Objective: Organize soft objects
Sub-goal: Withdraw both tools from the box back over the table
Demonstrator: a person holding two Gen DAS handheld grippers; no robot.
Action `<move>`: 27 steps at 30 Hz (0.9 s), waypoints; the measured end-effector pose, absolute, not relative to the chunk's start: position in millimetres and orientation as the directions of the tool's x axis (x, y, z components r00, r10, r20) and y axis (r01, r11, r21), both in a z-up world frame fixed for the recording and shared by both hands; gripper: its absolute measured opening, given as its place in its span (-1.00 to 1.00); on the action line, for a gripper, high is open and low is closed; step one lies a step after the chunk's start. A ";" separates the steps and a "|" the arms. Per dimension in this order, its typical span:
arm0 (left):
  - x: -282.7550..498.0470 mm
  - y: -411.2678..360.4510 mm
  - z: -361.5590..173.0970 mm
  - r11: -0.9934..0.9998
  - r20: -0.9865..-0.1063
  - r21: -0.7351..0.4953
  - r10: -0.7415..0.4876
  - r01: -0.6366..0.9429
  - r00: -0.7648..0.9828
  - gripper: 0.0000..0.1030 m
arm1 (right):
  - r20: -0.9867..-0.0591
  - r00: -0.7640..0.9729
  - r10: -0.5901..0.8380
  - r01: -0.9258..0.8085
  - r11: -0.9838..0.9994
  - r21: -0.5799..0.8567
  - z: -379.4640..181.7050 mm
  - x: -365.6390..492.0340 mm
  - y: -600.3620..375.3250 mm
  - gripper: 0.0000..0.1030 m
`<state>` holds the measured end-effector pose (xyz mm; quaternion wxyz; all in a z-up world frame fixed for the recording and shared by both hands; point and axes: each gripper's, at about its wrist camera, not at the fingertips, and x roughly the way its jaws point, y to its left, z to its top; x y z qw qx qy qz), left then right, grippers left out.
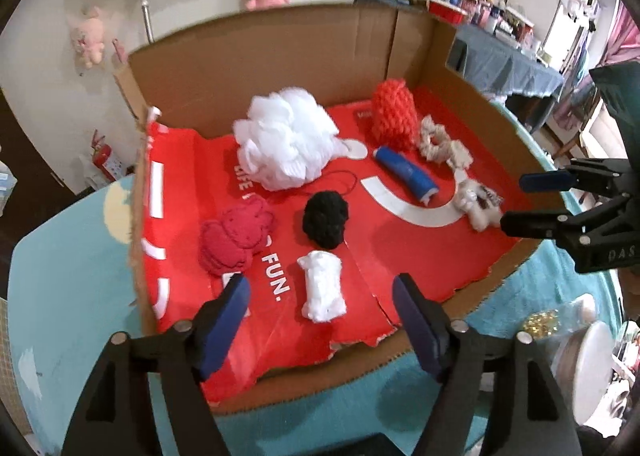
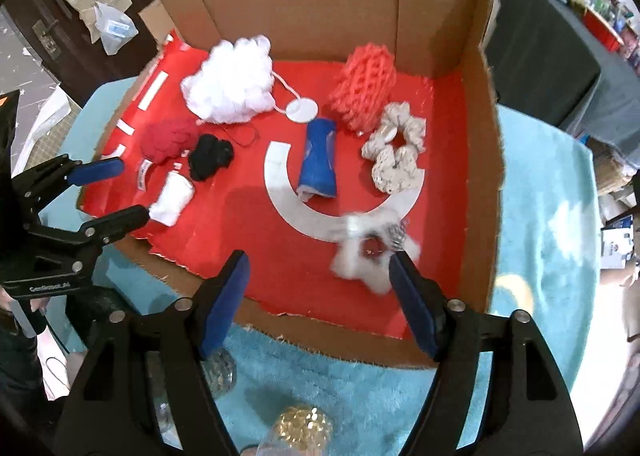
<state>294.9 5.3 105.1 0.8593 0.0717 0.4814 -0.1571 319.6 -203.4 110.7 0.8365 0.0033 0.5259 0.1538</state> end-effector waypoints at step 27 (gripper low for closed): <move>57.9 -1.1 197.3 0.970 -0.341 -0.024 -0.235 0.242 0.910 1.00 | -0.468 0.853 0.232 -0.233 0.971 0.057 196.6 74.2 -203.7 0.63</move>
